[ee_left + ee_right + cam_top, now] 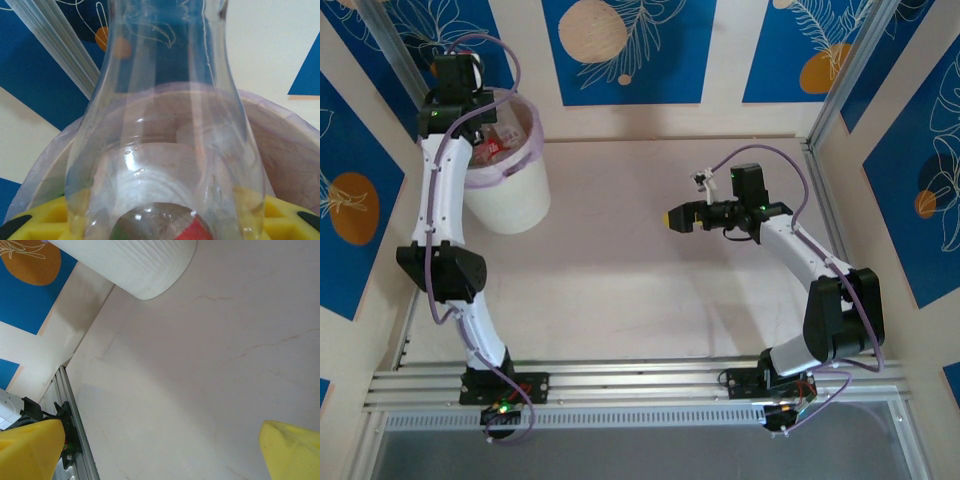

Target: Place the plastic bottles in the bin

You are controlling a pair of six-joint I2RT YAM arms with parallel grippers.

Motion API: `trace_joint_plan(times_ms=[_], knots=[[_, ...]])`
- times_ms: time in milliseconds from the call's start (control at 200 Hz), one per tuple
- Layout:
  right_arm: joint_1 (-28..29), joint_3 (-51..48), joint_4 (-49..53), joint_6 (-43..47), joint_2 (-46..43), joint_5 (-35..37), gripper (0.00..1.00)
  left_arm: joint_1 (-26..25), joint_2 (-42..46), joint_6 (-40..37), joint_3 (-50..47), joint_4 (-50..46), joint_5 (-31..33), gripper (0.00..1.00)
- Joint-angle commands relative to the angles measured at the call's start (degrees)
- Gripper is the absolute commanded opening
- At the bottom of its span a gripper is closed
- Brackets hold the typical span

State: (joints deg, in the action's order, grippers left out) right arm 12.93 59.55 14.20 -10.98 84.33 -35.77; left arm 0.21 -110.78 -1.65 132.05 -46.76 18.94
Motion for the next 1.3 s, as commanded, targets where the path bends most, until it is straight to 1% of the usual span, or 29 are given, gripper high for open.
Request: trace_joint_plan(times_ms=[0, 30, 65, 150, 250, 280, 365, 600, 710, 835, 890, 965, 1040, 1095, 1180, 1230, 1296], knots=[[-0.2, -0.8, 1.1, 1.0, 0.8, -0.4, 1.0, 0.5, -2.3, -2.3, 1.5, -3.7, 2.3, 0.38], [-0.2, -0.7, 1.0, 0.9, 1.0, -0.3, 1.0, 0.5, -2.9, -2.3, 1.5, -4.3, 2.0, 0.4], [-0.1, -0.6, 1.0, 0.8, 1.2, -0.4, 1.0, 0.6, -3.3, -2.1, 1.5, -4.8, 1.7, 0.45], [-0.2, -0.3, 1.1, 0.8, 1.6, -0.3, 1.0, 0.9, -3.9, -1.3, 1.5, -5.3, 0.1, 0.67], [-0.2, -0.2, 1.3, 0.9, 1.7, 0.0, 1.0, 1.2, -3.7, -0.7, 1.5, -4.9, -1.1, 0.85], [-0.2, -0.2, 1.3, 0.9, 1.7, 0.0, 1.0, 1.2, -3.6, -0.6, 1.5, -4.7, -1.3, 0.89], [0.0, -0.3, 1.3, 0.9, 1.9, 0.3, 0.99, 1.2, -3.0, -0.5, 1.5, -4.1, -2.4, 0.95], [0.1, -1.0, 0.0, 0.1, 1.8, 1.2, 0.99, 1.3, 1.7, 2.1, 1.6, -1.3, -7.9, 0.99], [0.1, -1.7, -1.4, -1.0, 1.4, 2.7, 0.99, 1.3, 3.4, 3.1, 1.5, -1.2, -8.5, 0.99], [0.1, -2.2, -2.3, -1.8, 0.1, 5.2, 1.0, 1.3, 4.8, 3.0, 1.0, -1.8, -7.7, 0.99], [-0.1, -2.2, -2.0, -2.0, -0.9, 7.0, 1.0, 1.3, 6.1, 3.2, -0.1, -1.5, -8.9, 0.99], [-0.4, -2.0, -0.9, -2.3, -2.9, 10.0, 1.0, 0.4, 9.5, 3.4, -4.1, 0.7, -10.7, 0.99], [-1.0, -1.7, 0.6, -2.6, -5.0, 14.1, 1.0, -2.1, 14.4, 3.4, -10.3, 4.1, -11.0, 0.99], [-1.6, -1.5, 1.8, -3.0, -6.4, 17.0, 0.99, -5.7, 18.7, 2.3, -16.6, 7.2, -10.7, 1.0], [-2.6, -2.0, 3.1, -3.8, -8.6, 20.6, 0.99, -12.3, 25.4, 0.7, -26.8, 11.3, -7.0, 1.0], [-3.0, -1.9, 4.9, -4.3, -9.8, 24.2, 0.99, -16.2, 29.3, 0.6, -33.2, 13.7, -4.3, 1.0], [-3.1, -1.9, 7.9, -4.3, -11.3, 30.4, 0.99, -20.3, 34.9, 1.6, -42.8, 18.1, -2.9, 1.0]])
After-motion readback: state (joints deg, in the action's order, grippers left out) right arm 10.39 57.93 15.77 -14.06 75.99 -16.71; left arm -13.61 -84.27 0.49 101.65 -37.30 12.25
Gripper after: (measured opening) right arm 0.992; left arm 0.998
